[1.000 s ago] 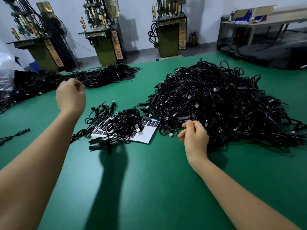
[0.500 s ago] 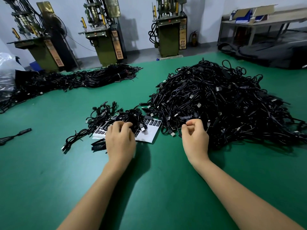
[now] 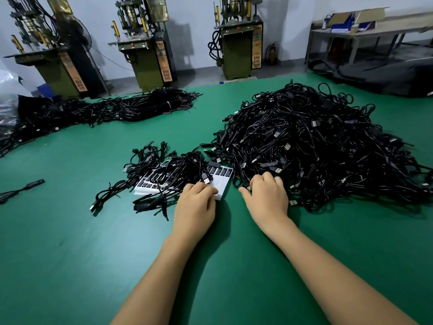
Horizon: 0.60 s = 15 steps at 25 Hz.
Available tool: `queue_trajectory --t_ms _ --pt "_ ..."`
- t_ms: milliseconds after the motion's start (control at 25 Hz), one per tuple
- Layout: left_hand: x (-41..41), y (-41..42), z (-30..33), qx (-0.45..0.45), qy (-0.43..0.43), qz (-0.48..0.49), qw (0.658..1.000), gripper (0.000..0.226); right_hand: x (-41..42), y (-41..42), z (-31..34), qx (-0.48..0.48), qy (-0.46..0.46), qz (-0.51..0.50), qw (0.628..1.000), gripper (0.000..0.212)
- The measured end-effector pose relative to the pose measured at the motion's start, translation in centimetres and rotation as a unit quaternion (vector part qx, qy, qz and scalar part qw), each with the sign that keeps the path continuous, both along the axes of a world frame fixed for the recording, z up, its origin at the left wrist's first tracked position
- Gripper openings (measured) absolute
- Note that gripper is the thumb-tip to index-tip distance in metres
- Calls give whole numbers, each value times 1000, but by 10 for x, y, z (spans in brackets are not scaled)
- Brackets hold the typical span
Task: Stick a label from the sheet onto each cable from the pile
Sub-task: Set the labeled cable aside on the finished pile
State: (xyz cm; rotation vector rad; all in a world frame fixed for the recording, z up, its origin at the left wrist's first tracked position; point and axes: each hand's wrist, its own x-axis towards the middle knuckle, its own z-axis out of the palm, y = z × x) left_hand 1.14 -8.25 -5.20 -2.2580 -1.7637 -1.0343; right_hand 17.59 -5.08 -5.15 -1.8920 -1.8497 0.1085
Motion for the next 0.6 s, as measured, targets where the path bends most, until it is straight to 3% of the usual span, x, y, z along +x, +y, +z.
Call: queue_trajectory --t_ms 160,440,600 --pt "1 -3 1 -4 -5 1 1000 13 4 0 2 3 -51 20 998 33" --pt "5 -4 4 14 -20 -7 1000 16 2 -7 4 -13 -30 43 999 32" --pt "7 -3 3 20 -17 -24 999 14 -3 -6 4 -19 -103 54 993 38"
